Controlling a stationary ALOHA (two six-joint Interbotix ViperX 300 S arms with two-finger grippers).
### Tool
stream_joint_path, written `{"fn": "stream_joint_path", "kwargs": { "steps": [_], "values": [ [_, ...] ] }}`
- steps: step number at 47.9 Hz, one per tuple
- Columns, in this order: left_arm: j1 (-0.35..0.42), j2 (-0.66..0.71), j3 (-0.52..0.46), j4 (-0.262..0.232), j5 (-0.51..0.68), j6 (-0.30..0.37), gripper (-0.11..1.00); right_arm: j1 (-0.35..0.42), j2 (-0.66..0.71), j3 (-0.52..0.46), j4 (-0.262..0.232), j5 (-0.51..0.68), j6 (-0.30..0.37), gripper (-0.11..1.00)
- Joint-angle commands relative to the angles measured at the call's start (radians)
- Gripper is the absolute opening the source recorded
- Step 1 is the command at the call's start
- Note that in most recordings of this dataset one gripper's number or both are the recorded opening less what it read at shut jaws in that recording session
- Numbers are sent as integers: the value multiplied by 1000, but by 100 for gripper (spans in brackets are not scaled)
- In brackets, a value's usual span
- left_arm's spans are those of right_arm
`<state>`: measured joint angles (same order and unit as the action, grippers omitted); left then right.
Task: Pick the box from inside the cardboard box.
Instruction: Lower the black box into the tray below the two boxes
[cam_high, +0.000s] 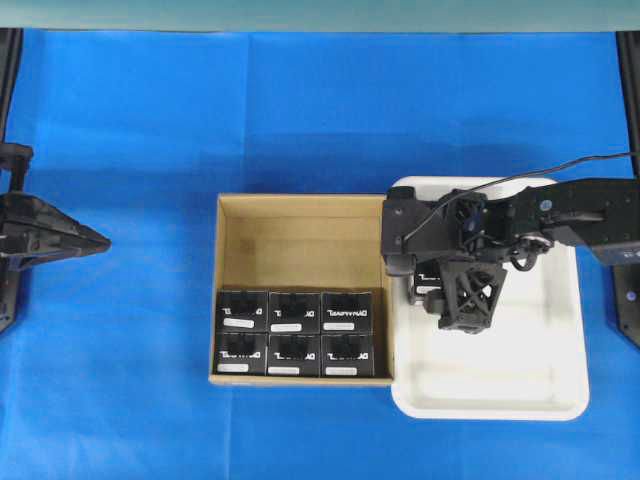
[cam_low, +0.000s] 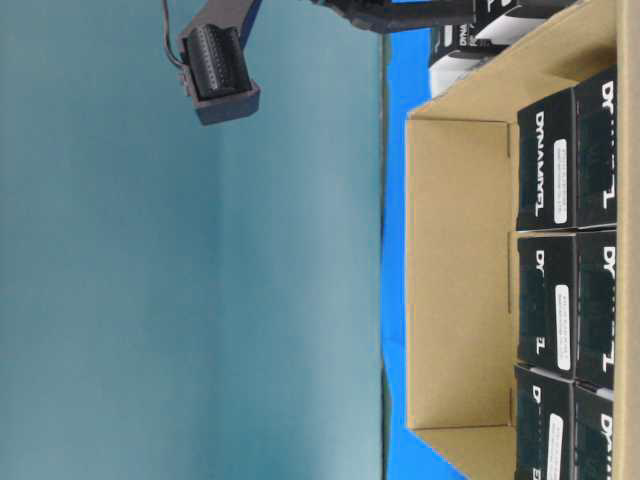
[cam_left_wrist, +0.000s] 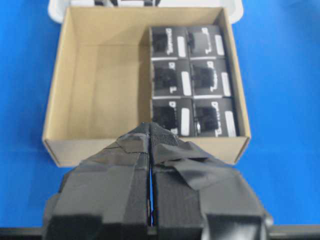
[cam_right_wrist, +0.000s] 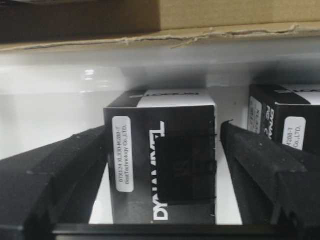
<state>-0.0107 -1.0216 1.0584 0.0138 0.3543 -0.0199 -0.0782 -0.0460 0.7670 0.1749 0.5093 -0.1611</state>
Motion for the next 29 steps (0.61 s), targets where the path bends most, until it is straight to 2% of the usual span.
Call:
{"fn": "stream_joint_path", "kwargs": {
  "steps": [1, 13, 29],
  "values": [
    [-2, 8, -25, 2, -9, -2, -5, 2, 3, -6, 3, -6, 0, 90],
    [-2, 8, -26, 2, -9, -2, -5, 2, -8, -23, 3, 9, 2, 90],
    [-2, 8, -25, 3, -8, -2, -5, -3, -121, -92, 3, 72, 2, 90]
  ]
}}
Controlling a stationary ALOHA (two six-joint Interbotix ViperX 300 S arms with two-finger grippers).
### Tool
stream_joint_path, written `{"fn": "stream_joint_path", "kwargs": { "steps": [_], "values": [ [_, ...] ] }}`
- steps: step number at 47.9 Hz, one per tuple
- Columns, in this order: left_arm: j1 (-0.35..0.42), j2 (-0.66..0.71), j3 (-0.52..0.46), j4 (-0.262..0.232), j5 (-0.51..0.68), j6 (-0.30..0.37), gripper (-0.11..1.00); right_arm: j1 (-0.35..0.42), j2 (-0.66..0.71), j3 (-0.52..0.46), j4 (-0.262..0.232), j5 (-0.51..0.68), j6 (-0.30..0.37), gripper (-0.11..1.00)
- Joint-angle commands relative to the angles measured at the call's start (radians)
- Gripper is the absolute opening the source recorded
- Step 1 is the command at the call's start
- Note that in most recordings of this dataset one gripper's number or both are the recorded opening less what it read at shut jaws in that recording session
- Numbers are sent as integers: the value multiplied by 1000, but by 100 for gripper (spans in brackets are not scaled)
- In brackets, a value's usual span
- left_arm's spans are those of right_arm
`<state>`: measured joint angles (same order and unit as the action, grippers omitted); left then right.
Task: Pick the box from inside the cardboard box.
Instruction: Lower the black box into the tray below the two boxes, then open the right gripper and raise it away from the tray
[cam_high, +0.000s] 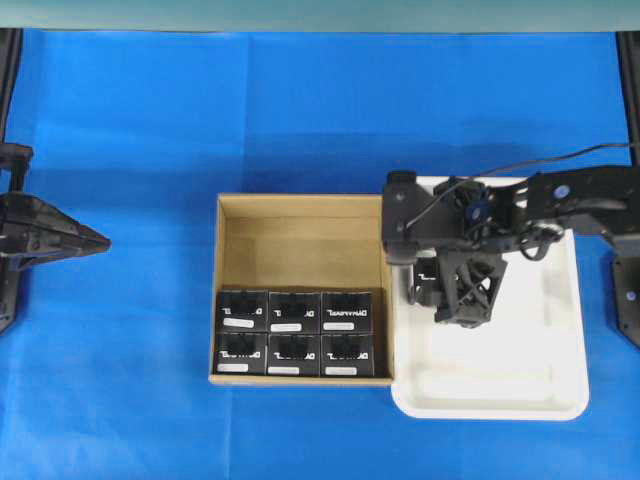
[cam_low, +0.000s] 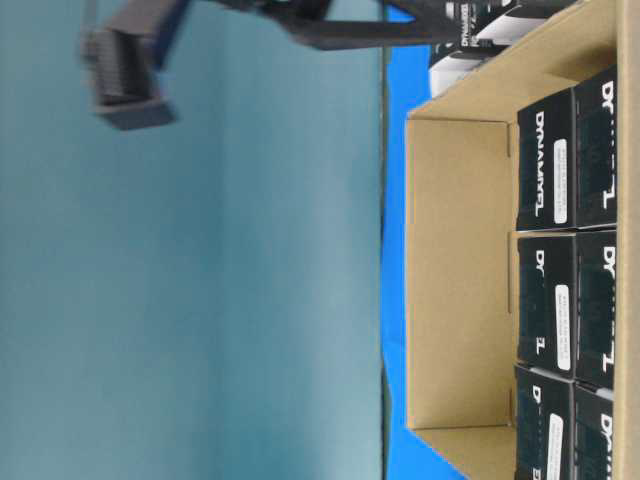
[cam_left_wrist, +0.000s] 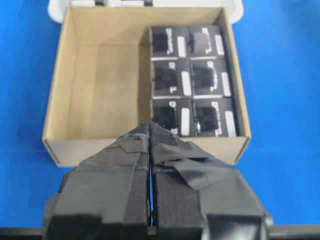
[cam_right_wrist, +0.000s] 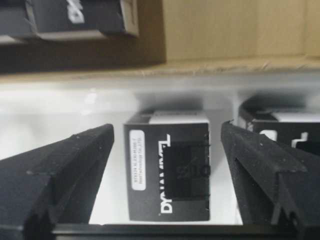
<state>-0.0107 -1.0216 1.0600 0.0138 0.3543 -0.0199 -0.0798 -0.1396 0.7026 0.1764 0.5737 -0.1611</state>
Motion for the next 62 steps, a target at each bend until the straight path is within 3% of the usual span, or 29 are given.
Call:
{"fn": "stream_joint_path", "kwargs": {
  "steps": [1, 24, 45, 62],
  "values": [
    [-2, 8, -26, 2, -8, -2, -5, -2, -34, -31, 3, 11, 2, 90],
    [-2, 8, -26, 2, -8, -2, -5, -29, -181, -61, 3, -34, 2, 90],
    [-2, 5, -26, 3, -8, -2, -5, -23, -337, 38, 6, -368, 15, 90],
    [-2, 3, -26, 2, -12, 0, -5, 18, -449, 110, 6, -525, 67, 90]
  ]
}}
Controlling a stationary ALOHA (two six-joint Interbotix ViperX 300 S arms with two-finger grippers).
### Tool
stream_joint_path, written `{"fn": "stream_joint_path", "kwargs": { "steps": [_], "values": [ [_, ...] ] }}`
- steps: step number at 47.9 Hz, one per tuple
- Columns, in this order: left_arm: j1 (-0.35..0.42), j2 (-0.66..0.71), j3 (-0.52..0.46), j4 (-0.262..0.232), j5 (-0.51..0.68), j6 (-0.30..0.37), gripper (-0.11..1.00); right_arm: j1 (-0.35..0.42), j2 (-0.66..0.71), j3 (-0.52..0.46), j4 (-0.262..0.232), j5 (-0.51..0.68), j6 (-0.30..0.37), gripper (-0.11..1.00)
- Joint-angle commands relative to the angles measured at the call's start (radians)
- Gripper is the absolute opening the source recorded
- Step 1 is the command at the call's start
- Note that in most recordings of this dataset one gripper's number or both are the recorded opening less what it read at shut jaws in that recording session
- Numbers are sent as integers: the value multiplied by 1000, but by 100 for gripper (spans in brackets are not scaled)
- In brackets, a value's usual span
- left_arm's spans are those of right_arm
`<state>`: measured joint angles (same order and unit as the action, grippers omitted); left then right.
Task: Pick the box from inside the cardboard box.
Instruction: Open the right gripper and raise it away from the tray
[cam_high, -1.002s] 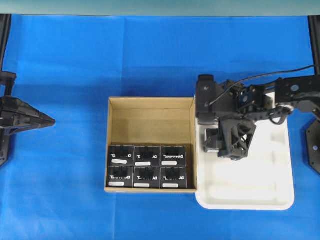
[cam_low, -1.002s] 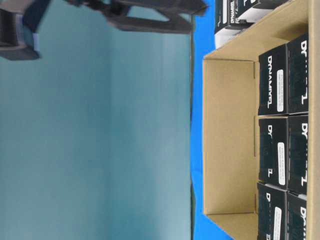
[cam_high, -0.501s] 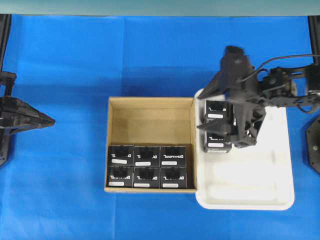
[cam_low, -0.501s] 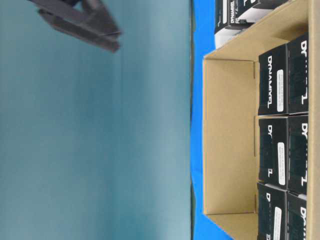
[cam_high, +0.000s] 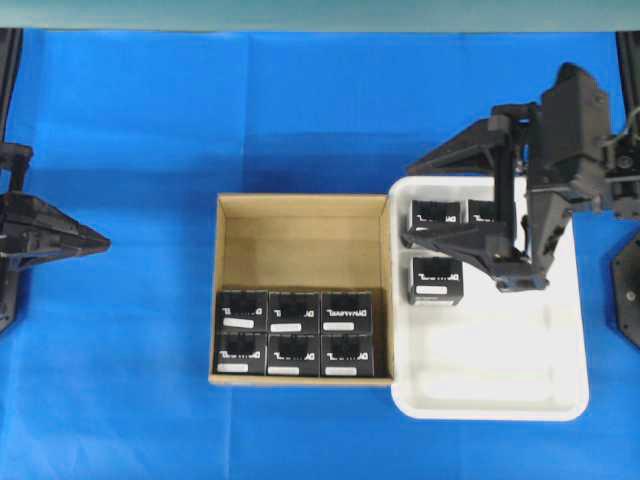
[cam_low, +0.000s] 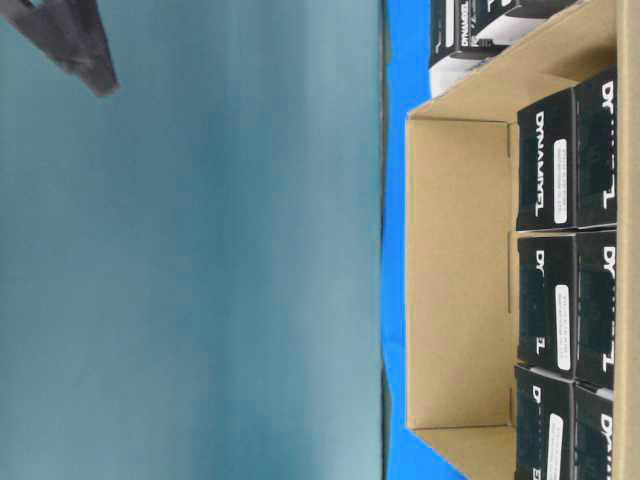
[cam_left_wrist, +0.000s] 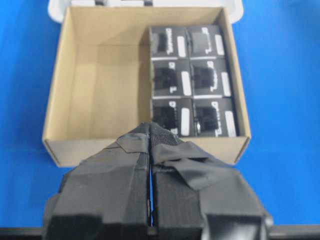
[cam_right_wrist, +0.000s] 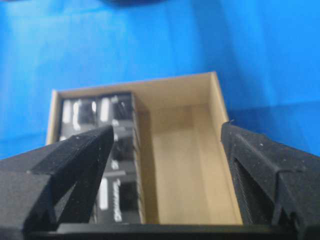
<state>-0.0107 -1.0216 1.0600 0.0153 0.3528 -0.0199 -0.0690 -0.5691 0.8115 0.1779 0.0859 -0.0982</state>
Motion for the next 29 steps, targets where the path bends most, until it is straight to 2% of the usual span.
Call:
{"fn": "stream_joint_path", "kwargs": {
  "steps": [1, 29],
  "values": [
    [-2, 3, -28, 0, -11, 0, -5, 9, -25, 5, 5, -41, 8, 90],
    [-2, 3, -28, 0, -11, 0, -5, 11, -64, 23, 5, -51, 9, 90]
  ]
}}
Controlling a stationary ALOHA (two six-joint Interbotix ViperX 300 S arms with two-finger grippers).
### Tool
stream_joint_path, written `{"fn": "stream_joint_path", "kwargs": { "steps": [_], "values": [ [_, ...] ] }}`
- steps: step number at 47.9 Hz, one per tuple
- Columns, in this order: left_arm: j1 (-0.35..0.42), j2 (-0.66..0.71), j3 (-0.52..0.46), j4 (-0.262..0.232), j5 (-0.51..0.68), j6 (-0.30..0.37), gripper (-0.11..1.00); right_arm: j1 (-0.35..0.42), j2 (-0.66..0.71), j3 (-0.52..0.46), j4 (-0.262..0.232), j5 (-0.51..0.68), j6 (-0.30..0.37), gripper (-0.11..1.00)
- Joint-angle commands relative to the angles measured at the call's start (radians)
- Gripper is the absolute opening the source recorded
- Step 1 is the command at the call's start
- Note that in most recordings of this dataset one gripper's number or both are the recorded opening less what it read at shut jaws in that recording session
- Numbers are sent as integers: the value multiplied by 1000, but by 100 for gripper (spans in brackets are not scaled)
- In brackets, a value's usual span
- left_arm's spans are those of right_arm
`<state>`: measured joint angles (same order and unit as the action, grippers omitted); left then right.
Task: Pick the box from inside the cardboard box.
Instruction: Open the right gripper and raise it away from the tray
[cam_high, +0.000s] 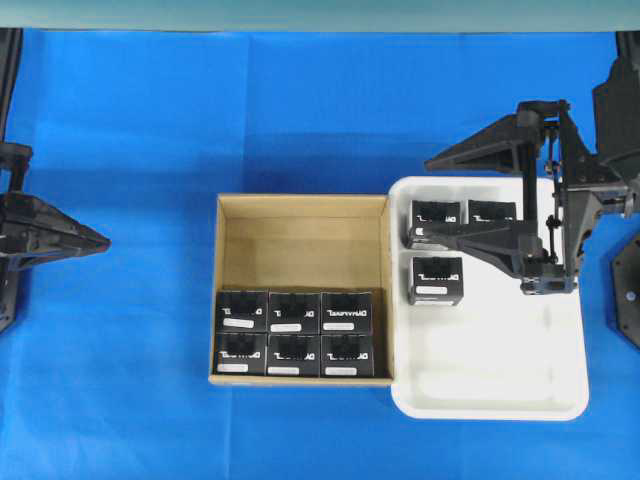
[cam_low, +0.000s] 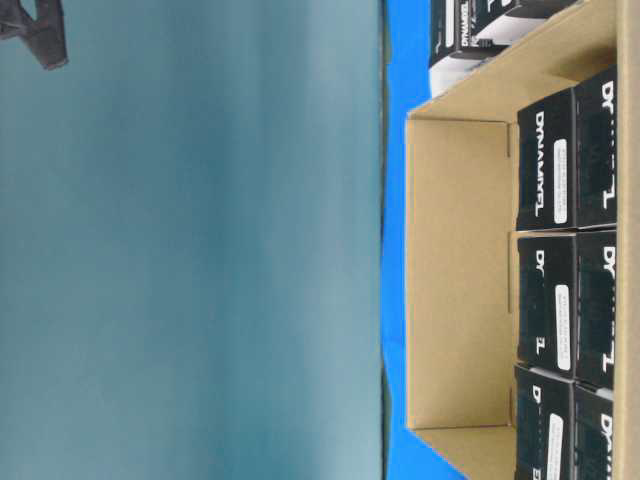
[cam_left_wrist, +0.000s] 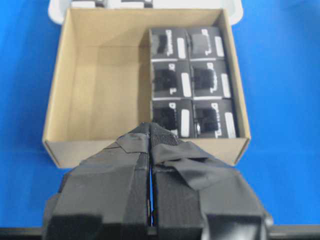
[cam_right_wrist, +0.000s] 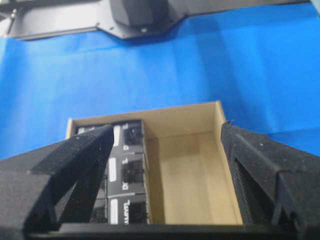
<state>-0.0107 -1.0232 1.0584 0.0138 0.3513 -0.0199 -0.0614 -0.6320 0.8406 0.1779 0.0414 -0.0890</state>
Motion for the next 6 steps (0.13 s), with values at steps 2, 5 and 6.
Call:
{"fn": "stream_joint_path", "kwargs": {
  "steps": [2, 5, 6],
  "values": [
    [-2, 5, -26, 3, -11, 0, -5, 3, -2, -8, 5, -6, 2, 90],
    [-2, 5, -26, 2, -11, 0, -5, 5, -2, -8, 5, -6, 2, 90],
    [-2, 3, -26, 2, -9, 0, -5, 3, -2, -6, 5, -6, 2, 90]
  ]
}}
